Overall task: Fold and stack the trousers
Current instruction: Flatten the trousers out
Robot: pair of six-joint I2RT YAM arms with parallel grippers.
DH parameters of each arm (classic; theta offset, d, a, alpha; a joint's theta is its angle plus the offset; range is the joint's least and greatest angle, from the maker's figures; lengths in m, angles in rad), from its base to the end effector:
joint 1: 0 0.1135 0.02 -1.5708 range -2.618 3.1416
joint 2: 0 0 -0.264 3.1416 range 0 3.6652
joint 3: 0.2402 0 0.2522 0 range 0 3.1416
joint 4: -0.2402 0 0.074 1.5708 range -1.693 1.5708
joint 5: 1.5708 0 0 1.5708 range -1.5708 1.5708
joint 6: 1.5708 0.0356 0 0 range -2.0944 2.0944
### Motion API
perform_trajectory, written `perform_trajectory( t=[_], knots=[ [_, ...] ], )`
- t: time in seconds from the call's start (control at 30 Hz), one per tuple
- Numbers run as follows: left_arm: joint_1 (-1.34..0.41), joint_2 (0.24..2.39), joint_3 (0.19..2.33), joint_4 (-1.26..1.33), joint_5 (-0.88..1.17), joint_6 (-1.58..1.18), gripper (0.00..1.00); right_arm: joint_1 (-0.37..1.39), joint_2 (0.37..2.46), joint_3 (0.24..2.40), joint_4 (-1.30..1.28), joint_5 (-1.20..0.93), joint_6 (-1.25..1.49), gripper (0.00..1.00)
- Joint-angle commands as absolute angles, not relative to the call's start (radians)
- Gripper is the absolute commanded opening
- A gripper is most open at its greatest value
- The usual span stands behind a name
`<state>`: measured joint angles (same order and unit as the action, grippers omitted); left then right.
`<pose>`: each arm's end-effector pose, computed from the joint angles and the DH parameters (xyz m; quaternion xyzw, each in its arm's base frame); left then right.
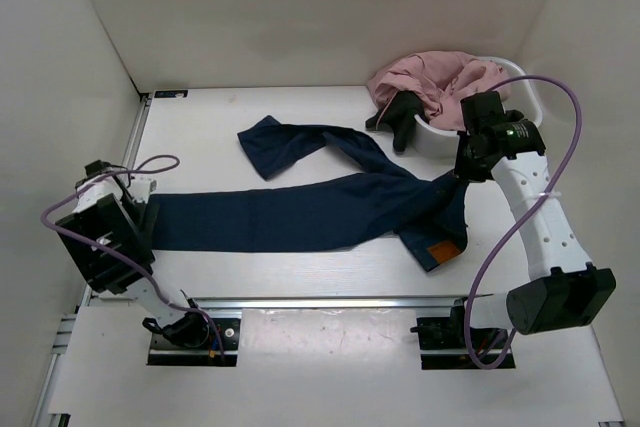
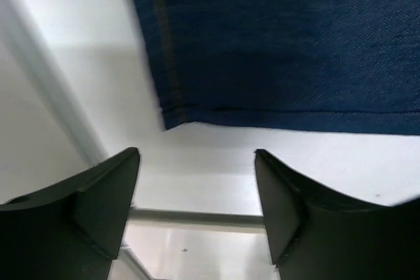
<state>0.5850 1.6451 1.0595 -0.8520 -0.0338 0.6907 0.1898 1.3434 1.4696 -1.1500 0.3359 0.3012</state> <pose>0.2423 0.1619 0.1828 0.0516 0.9963 0.0532 0.0434 0.2496 0.0360 0.3691 0.0979 0.9453 -0.0914 0.2974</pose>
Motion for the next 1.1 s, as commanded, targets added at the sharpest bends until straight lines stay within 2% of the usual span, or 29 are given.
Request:
perform_trajectory(
  t=[0.0, 0.13, 0.23, 0.27, 0.3, 0.37, 0.43, 0.5, 0.57, 0.63, 0.67, 0.7, 0.8, 0.9, 0.93, 0.97, 1.0, 1.07],
  knots=[
    [0.565, 1.675, 1.046, -0.779, 0.014, 0.65, 0.83, 0.184, 1.359, 1.483, -1.124, 0.319, 0.272, 0.0],
    [0.514, 1.712, 1.037, -0.769, 0.058, 0.631, 0.84, 0.184, 1.425, 1.546, -1.109, 0.31, 0.25, 0.0],
    [0.492, 1.733, 1.046, -0.758, 0.069, 0.608, 0.53, 0.184, 1.532, 1.676, -1.106, 0.31, 0.225, 0.0],
    [0.492, 1.733, 1.058, -0.758, 0.069, 0.607, 0.42, 0.184, 1.569, 1.819, -1.12, 0.31, 0.225, 0.0],
    [0.492, 1.749, 1.058, -0.758, 0.069, 0.607, 0.15, 0.198, 1.642, 1.904, -1.135, 0.301, 0.215, 0.0],
    [0.492, 1.761, 1.069, -0.758, 0.057, 0.607, 0.15, 0.237, 1.707, 2.143, -1.186, 0.292, 0.201, 0.0],
    [0.492, 1.761, 1.057, -0.758, 0.02, 0.627, 0.15, 0.265, 1.712, 2.183, -1.186, 0.255, 0.19, 0.0],
    [0.518, 1.737, 1.045, -0.749, 0.009, 0.65, 0.15, 0.311, 1.628, 2.148, -1.175, 0.239, 0.177, 0.0],
    [0.575, 1.717, 1.045, -0.739, -0.014, 0.689, 0.15, 0.374, 1.534, 1.954, -1.175, 0.28, 0.166, 0.0],
    [0.629, 1.717, 1.045, -0.739, -0.038, 0.725, 0.15, 0.385, 1.341, 1.736, -1.155, 0.281, 0.248, 0.0],
    [0.646, 1.717, 1.045, -0.739, -0.038, 0.735, 0.15, 0.385, 1.269, 1.486, -1.128, 0.281, 0.29, 0.0],
    [0.658, 1.717, 1.036, -0.739, -0.05, 0.745, 0.15, 0.385, 1.135, 1.365, -1.127, 0.281, 0.332, 0.0],
    [0.678, 1.707, 1.026, -0.739, -0.083, 0.771, 0.15, 0.385, 0.924, 0.996, -1.118, 0.264, 0.532, 0.0],
    [0.678, 1.707, 1.026, -0.739, -0.106, 0.772, 0.15, 0.385, 0.801, 0.818, -1.092, 0.235, 0.719, 0.11],
    [0.678, 1.716, 1.026, -0.739, -0.116, 0.772, 0.15, 0.385, 0.786, 0.737, -1.092, 0.218, 0.757, 0.26],
    [0.687, 1.717, 1.037, -0.739, -0.13, 0.772, 0.15, 0.385, 0.775, 0.709, -1.071, 0.204, 0.797, 0.3],
    [0.687, 1.726, 1.051, -0.739, -0.13, 0.772, 0.15, 0.385, 0.775, 0.69, -1.071, 0.204, 0.814, 0.41],
    [0.687, 1.735, 1.063, -0.739, -0.155, 0.782, 0.15, 0.385, 0.775, 0.704, -1.084, 0.228, 0.83, 0.52]
  ],
)
